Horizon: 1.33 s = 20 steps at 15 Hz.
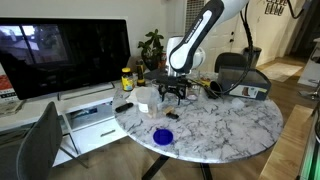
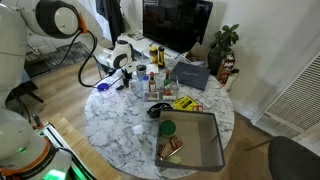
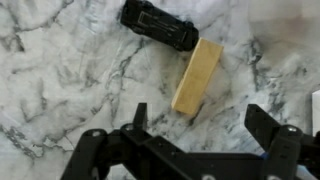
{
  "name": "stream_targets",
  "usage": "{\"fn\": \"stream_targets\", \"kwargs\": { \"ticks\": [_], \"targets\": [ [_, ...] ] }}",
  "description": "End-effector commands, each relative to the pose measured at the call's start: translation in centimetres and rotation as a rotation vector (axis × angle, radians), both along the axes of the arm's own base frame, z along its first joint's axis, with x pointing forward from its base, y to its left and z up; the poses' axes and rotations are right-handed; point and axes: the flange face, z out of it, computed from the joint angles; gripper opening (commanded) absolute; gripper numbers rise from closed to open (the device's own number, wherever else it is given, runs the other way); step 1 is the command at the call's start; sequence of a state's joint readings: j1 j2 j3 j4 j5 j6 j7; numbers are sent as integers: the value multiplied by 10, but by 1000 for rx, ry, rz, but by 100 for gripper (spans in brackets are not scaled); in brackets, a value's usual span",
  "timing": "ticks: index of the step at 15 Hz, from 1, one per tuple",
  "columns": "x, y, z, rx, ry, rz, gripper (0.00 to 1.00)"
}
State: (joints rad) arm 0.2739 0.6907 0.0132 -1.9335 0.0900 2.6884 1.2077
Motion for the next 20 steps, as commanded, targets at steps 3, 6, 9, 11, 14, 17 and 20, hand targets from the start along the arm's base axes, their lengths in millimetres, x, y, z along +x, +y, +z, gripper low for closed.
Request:
{"fn": "stream_targets", "kwargs": {
  "ticks": [3, 6, 9, 11, 14, 17, 20],
  "targets": [
    [1, 2, -13, 19, 16, -10, 68],
    [2, 3, -18, 19, 21, -13, 63],
    [3, 4, -23, 18, 28, -16, 68],
    [4, 4, -27, 19, 31, -19, 71],
    [5, 4, -32, 20, 42, -24, 50],
    [5, 5, -34, 16, 41, -23, 21],
    [5, 5, -29, 8, 33, -24, 6]
  ]
}}
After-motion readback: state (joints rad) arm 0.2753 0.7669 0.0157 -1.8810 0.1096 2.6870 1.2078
